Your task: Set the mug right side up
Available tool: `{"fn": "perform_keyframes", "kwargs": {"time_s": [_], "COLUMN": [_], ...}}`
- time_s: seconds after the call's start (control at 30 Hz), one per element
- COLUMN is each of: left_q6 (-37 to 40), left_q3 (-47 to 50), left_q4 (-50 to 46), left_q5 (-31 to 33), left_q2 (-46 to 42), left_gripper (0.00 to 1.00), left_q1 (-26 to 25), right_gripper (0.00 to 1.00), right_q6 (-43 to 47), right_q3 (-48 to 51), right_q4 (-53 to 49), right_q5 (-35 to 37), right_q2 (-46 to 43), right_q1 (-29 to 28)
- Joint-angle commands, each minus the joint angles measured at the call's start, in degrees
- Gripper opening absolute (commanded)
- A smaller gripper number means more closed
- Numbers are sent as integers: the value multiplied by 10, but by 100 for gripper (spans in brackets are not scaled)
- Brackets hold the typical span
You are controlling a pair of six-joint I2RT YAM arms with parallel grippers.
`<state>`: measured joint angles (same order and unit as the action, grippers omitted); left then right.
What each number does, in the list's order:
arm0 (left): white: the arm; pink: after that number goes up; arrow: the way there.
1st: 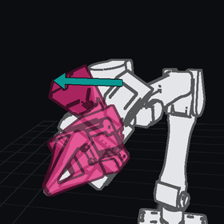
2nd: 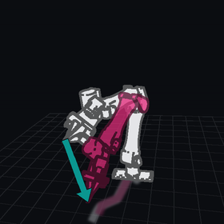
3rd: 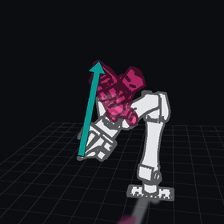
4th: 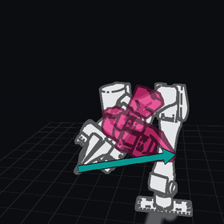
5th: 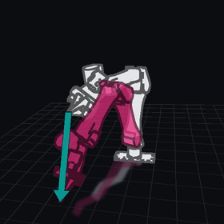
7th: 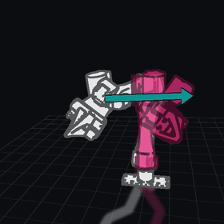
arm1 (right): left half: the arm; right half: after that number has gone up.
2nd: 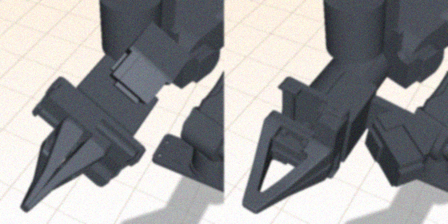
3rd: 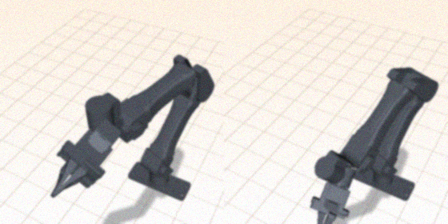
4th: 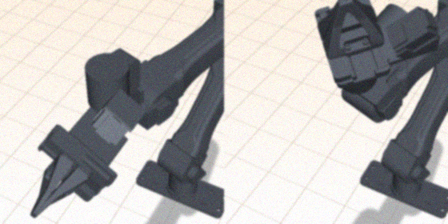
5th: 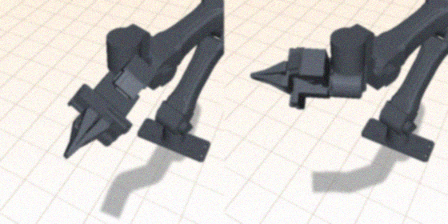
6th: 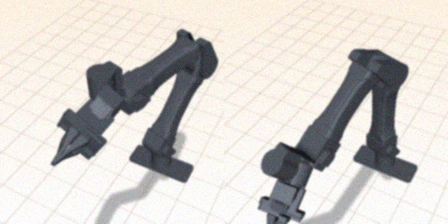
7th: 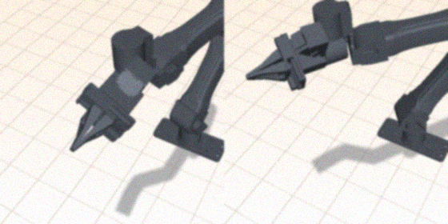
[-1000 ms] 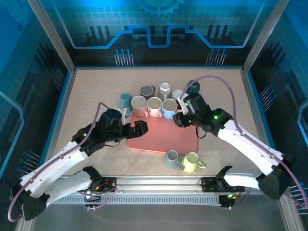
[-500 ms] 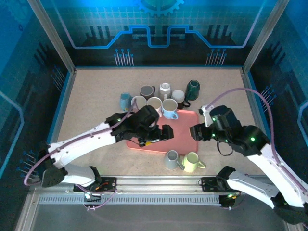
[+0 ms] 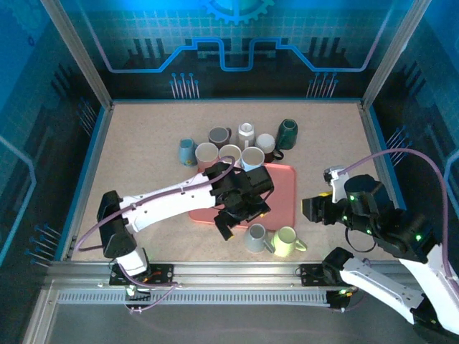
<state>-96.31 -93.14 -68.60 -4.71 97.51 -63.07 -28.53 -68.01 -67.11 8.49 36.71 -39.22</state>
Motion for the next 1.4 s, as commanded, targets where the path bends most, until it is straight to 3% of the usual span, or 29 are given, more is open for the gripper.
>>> {"fn": "perform_keyframes", "kwargs": {"time_s": [0.0,0.13,0.37,1.0,1.37], "left_q6": [-76,-94,-85,-141,-156], "left_q3": [-14,-20,-51,17,47], "left_q4": [-8,55,52,68,93], "left_q5": [1,-5,-20,-21,-15], "left_q2": [40,74,144,163,160], "left_gripper": [99,99,99,99,83], "left_q1": [-5,0,5,-10,-13], "right_gripper": [61,61,61,62,62], "right_q6": [4,9,18,43,43], "right_q3": [-23,-36,-37,-17,-5], "right_q4": [-36,-55,-79,-83,-84], "right_q5": [8,22,25,11,16], "right_q2": [-16,-33,-66,-95,-109], "right_q1": [0,0,0,-1,-1]}}
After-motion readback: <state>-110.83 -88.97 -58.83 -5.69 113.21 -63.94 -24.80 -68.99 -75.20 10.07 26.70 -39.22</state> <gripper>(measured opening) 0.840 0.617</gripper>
